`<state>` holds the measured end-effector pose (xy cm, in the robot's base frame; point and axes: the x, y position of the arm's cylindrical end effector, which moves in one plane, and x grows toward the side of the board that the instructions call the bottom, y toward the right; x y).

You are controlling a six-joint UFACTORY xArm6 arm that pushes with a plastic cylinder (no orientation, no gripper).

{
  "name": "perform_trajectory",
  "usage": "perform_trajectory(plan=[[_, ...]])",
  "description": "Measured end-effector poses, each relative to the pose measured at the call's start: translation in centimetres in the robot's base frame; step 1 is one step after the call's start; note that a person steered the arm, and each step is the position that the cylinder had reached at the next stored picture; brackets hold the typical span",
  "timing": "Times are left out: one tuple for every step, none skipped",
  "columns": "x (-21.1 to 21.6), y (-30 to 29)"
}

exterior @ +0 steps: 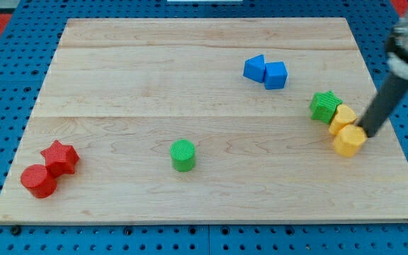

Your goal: Slide the yellow heart closer to the blue triangle

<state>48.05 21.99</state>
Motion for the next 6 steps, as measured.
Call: perform_trajectory(plan=[[0.0,-7.5],[0.0,-11.3],[0.0,-11.1],[0.0,-7.6],[0.0,-3.9],[-0.7,-2.4]])
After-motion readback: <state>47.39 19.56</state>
